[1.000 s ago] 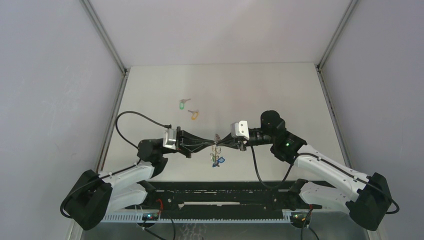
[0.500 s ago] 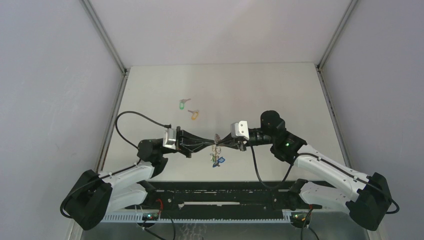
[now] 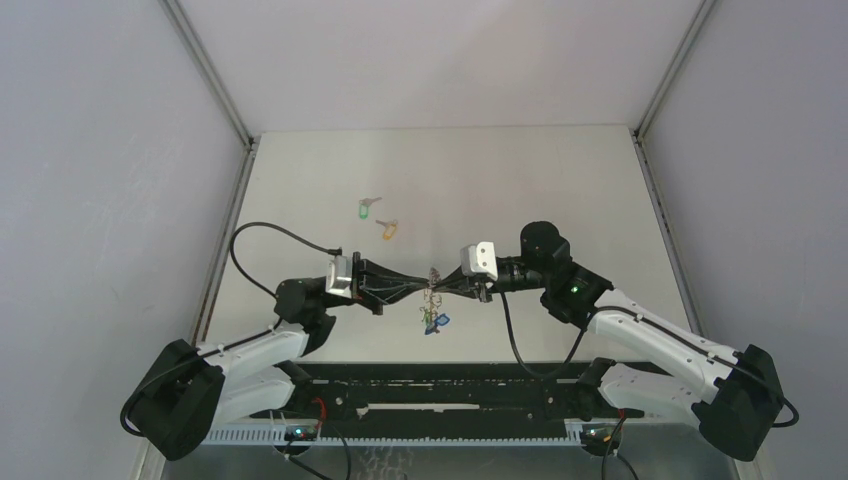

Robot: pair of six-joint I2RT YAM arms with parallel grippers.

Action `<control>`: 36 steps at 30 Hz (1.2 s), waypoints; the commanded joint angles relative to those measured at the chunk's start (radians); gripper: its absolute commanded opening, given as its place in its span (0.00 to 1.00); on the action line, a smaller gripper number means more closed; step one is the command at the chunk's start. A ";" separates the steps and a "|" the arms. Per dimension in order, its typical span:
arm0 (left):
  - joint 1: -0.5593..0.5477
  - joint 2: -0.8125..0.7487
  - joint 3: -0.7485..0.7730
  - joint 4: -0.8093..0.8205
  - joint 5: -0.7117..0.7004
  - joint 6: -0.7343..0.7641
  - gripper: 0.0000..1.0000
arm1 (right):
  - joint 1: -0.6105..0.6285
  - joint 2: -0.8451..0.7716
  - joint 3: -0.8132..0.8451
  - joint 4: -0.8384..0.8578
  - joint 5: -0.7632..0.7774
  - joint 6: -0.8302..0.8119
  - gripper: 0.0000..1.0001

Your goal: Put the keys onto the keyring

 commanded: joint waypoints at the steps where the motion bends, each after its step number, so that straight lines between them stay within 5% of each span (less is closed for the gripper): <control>1: -0.006 -0.009 0.060 0.051 -0.002 -0.005 0.00 | 0.006 -0.020 0.043 0.051 0.009 0.000 0.00; 28: -0.005 -0.042 0.042 0.051 -0.053 0.012 0.00 | 0.000 -0.040 0.015 0.081 -0.004 0.021 0.00; 36: -0.005 -0.084 0.041 0.051 -0.078 0.012 0.00 | -0.046 -0.080 -0.095 0.325 -0.087 0.077 0.00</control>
